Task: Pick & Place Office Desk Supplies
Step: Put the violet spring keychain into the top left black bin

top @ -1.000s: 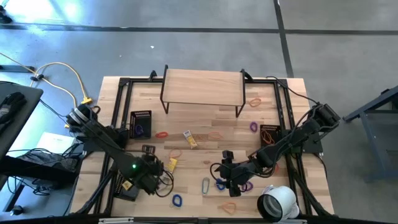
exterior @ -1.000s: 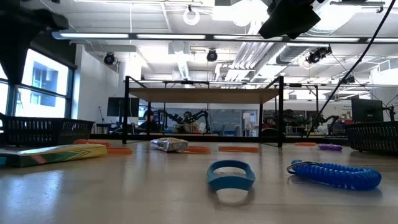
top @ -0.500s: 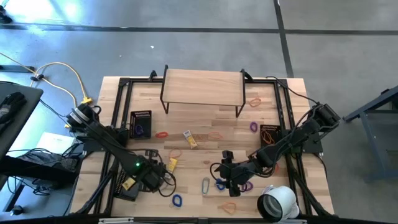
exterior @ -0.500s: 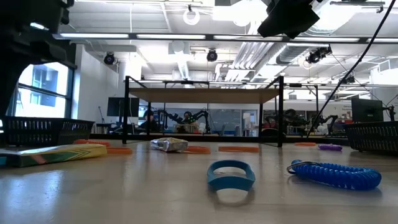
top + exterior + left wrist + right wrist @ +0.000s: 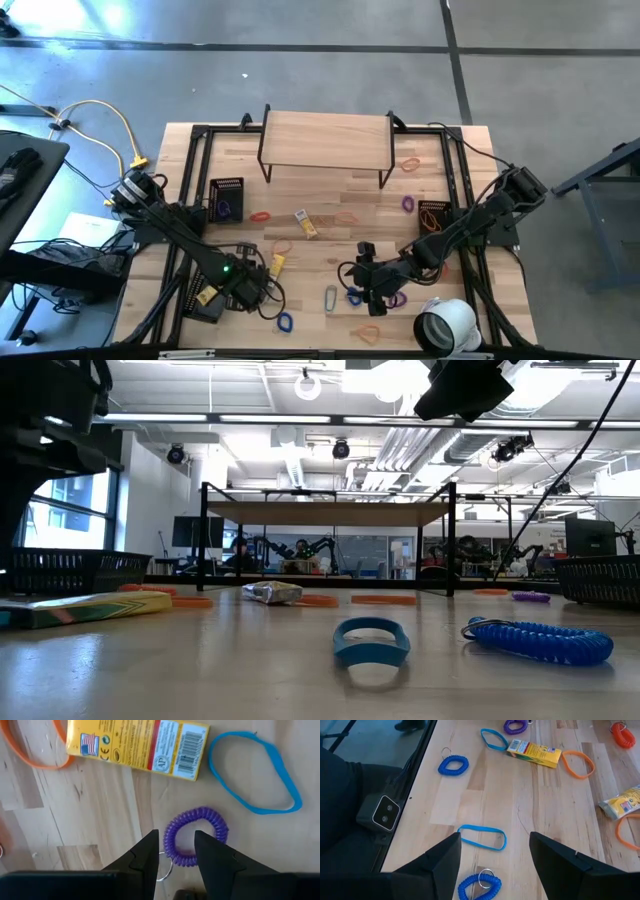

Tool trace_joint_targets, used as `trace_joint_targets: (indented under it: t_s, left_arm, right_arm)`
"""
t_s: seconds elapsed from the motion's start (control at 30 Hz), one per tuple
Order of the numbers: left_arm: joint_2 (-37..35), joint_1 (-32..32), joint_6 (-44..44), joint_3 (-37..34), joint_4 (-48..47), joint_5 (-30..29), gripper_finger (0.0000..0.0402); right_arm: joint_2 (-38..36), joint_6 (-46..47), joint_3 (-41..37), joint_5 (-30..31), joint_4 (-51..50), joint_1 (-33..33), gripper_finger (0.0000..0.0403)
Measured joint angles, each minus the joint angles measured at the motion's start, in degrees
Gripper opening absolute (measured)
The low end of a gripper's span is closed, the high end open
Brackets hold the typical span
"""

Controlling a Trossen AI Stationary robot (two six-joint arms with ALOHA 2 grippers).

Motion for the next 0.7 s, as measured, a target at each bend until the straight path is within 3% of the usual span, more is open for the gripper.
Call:
trace_joint_targets:
  t_s: [0.7]
  left_arm:
    - [-0.39, 3.22, -2.07, -8.51, 5.13, 3.41, 0.0118]
  right_arm:
    - [0.00, -0.04, 0.00, 0.00, 0.07, 0.00, 0.0224]
